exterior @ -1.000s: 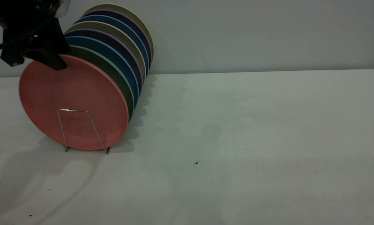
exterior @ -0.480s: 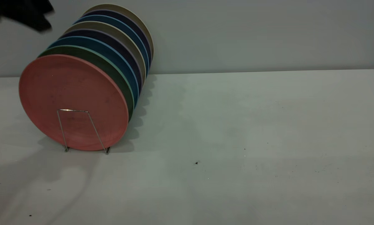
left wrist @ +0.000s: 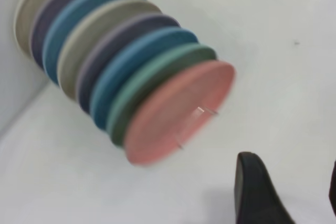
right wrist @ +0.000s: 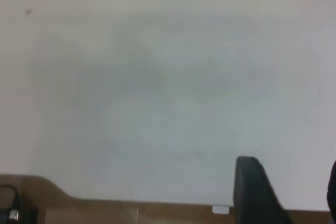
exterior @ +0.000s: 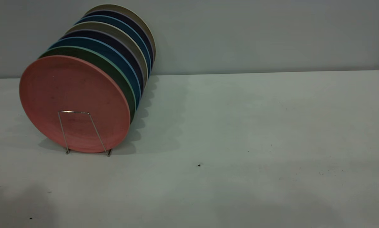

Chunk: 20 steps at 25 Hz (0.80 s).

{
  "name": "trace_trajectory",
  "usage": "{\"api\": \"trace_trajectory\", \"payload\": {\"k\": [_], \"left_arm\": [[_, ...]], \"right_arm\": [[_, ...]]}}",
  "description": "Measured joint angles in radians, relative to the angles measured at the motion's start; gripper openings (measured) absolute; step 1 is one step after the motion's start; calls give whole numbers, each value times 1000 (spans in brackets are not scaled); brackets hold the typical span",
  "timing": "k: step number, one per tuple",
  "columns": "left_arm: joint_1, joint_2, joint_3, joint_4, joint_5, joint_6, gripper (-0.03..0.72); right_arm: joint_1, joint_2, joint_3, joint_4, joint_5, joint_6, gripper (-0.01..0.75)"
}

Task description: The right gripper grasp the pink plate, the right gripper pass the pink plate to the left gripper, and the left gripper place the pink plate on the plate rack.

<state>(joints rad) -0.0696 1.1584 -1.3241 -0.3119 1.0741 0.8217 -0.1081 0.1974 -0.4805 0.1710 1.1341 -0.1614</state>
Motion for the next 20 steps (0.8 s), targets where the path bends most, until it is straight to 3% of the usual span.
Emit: {"api": "trace_trajectory", "payload": {"k": [3,8,16,20], "left_arm": [[0,-96,0,32,91,-138,377],[0,-223,57,135,93,-371,377],[0,-448,474,247,93,-652,377],[0,-552,687,251,90,-701,377]], "right_arm": [[20,0,0,-12,-2,29,358],[66,-12,1,-15,-5,31,358],[69,-47,8,-15,-8,32,358],[122,-65,8,-23,-8,36,358]]}}
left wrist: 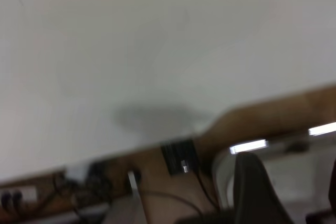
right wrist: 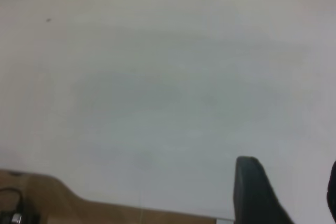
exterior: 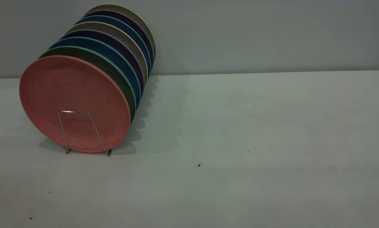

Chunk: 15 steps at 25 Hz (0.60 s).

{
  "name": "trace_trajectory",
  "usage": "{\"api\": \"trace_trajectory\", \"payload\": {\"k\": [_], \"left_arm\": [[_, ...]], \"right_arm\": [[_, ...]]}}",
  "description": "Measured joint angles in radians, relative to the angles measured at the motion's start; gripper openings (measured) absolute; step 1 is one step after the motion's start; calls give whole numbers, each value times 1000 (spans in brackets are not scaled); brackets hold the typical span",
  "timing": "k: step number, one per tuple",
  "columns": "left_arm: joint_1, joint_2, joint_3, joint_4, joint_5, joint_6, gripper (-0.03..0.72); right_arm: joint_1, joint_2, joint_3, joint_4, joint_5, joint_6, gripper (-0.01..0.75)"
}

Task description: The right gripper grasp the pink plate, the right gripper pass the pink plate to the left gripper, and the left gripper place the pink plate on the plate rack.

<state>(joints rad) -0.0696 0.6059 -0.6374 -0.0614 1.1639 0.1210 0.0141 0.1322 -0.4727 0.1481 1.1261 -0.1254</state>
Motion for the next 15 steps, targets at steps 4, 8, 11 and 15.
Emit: {"api": "trace_trajectory", "payload": {"k": [4,8,11,15], "left_arm": [[0,-94,116,1,-3,-12,377],[0,-172,130,3,-52,-16,377],[0,-219,144,7,-59,-33,377],[0,-253,151,7,-55,-57,377]], "right_arm": [[75,-5,0,-11,0,3,358],[120,-30,0,-29,0,15,358],[136,-72,0,-38,0,20,358],[136,-106,0,-46,0,21,358]]}}
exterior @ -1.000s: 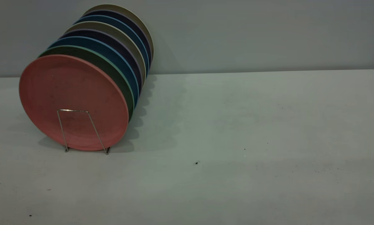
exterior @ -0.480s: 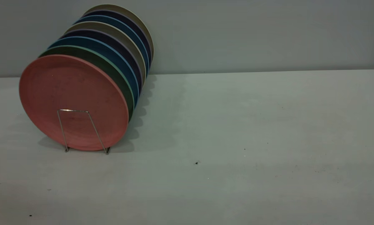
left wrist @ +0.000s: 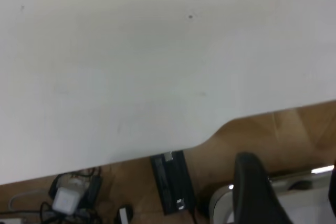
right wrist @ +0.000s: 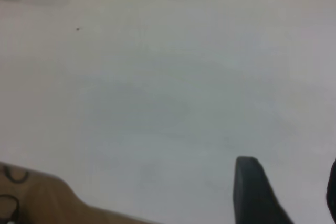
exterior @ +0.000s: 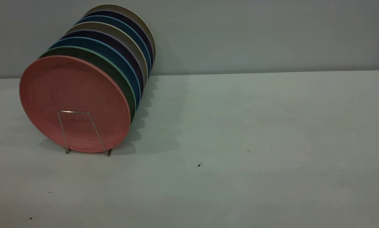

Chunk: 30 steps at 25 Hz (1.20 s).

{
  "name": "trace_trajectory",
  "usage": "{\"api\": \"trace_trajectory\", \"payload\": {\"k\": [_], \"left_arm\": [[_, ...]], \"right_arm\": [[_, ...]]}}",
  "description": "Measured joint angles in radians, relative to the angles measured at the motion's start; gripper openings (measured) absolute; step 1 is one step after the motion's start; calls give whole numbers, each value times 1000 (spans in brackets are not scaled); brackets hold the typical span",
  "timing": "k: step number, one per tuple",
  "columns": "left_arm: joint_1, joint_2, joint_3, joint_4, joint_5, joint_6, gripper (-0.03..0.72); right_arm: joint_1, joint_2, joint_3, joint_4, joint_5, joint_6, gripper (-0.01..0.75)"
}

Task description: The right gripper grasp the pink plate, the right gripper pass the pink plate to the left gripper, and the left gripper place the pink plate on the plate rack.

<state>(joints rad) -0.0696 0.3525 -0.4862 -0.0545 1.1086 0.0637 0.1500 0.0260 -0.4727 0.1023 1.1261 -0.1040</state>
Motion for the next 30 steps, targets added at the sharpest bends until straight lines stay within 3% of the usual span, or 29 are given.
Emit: {"api": "trace_trajectory", "payload": {"k": [21,27,30], "left_arm": [[0,-40,0,0,0,-7,377],[57,-141,0,1,0,-7,377],[58,-258,0,2,6,-7,377]], "right_arm": [[-5,-44,0,-4,6,0,358],[-151,-44,0,2,8,0,358],[-172,-44,0,3,8,0,358]]}}
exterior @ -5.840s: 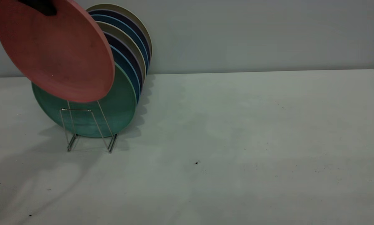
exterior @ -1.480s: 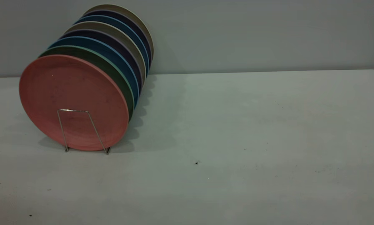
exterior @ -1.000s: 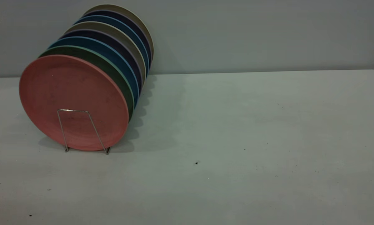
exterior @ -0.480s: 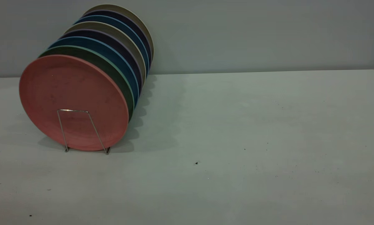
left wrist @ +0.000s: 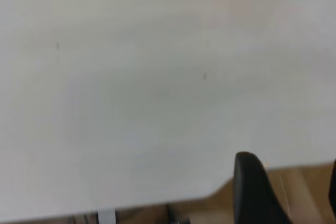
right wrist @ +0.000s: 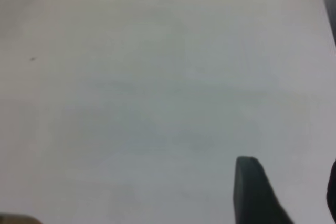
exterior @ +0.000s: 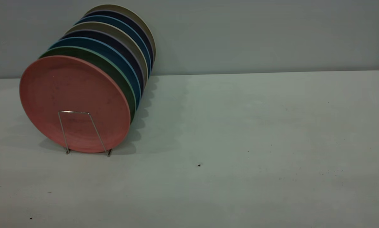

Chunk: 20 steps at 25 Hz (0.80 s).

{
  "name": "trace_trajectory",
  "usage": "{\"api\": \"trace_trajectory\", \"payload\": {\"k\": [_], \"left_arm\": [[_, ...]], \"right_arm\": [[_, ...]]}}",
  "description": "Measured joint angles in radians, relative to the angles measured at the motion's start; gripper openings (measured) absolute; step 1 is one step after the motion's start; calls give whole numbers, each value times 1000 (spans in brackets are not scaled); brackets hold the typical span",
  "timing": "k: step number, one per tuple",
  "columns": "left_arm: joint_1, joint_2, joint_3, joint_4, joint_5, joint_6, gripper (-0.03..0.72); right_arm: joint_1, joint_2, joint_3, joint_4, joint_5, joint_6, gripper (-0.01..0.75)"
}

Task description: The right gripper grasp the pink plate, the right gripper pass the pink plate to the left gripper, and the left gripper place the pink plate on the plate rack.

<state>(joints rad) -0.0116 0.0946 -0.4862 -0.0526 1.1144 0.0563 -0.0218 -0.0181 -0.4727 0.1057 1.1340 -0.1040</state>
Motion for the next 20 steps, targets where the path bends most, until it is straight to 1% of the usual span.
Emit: {"api": "trace_trajectory", "payload": {"k": [4,20], "left_arm": [[0,-111,0,1,12,0,377],[0,-117,0,3,16,-2,377]], "right_arm": [[0,0,0,0,0,0,358],[0,0,0,0,2,0,358]]}}
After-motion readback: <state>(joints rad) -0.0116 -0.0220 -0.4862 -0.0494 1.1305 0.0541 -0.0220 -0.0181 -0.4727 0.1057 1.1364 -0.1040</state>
